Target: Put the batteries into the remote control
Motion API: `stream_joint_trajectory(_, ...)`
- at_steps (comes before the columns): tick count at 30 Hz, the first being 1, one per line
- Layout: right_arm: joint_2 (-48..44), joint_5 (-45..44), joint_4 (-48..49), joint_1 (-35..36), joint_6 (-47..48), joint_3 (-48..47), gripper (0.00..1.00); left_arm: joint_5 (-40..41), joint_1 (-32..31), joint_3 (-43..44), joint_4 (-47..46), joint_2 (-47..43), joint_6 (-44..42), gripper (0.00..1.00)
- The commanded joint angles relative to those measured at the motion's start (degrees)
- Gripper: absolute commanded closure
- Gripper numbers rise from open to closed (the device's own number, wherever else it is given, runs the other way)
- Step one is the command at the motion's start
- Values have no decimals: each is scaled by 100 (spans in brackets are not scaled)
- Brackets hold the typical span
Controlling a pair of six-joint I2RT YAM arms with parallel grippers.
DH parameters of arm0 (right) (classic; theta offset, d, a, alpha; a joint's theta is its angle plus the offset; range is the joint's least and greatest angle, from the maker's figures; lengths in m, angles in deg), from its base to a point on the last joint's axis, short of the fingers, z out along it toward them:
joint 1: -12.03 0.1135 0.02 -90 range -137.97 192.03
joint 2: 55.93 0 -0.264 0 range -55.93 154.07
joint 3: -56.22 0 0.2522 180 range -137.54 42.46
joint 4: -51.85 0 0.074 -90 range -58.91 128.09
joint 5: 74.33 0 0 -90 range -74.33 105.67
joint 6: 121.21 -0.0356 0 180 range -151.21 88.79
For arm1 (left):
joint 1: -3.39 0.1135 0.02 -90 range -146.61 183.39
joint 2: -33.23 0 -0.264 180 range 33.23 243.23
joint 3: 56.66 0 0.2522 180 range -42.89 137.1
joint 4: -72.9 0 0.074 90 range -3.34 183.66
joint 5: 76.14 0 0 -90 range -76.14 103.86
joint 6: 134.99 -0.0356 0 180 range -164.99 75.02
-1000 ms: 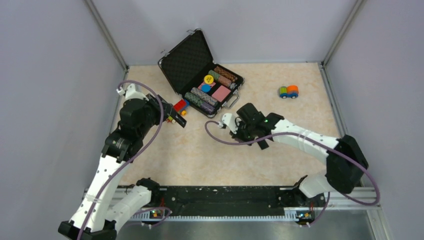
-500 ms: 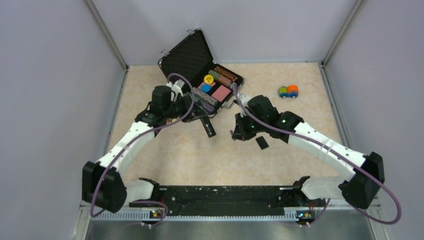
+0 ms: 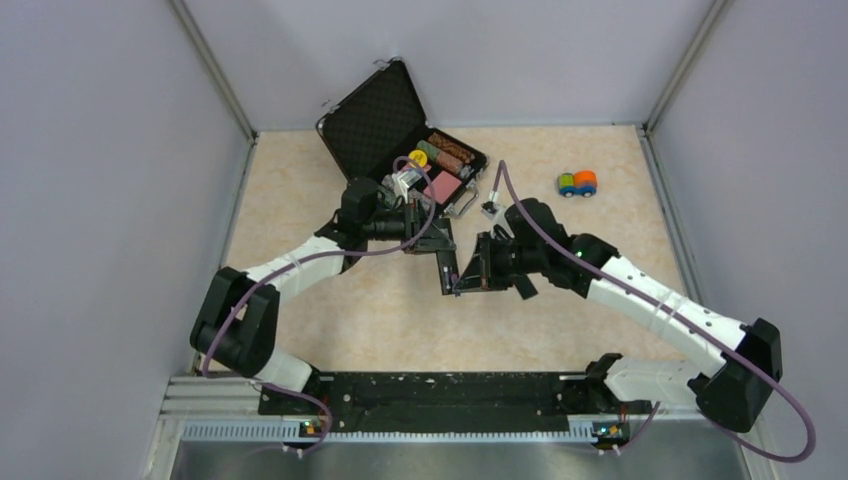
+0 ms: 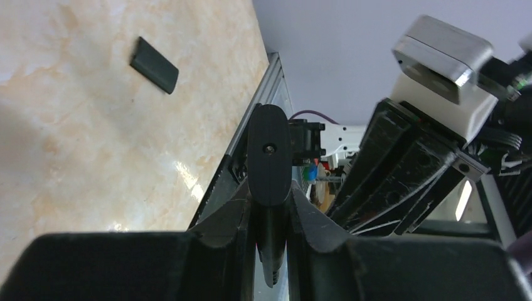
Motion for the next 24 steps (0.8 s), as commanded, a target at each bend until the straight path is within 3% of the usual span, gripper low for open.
stream_joint_trajectory(1, 123, 52, 173, 56, -550, 3, 100, -379, -118, -79, -1100, 95, -4, 100)
stream_joint_trajectory(9, 331, -45, -28, 58, -668, -7, 100, -399, -148, -137, -1055, 148, -140, 100)
stream_joint_trajectory(24, 689, -448, -203, 54, -619, -28, 100, -457, -154, 68, -147, 329, -297, 100)
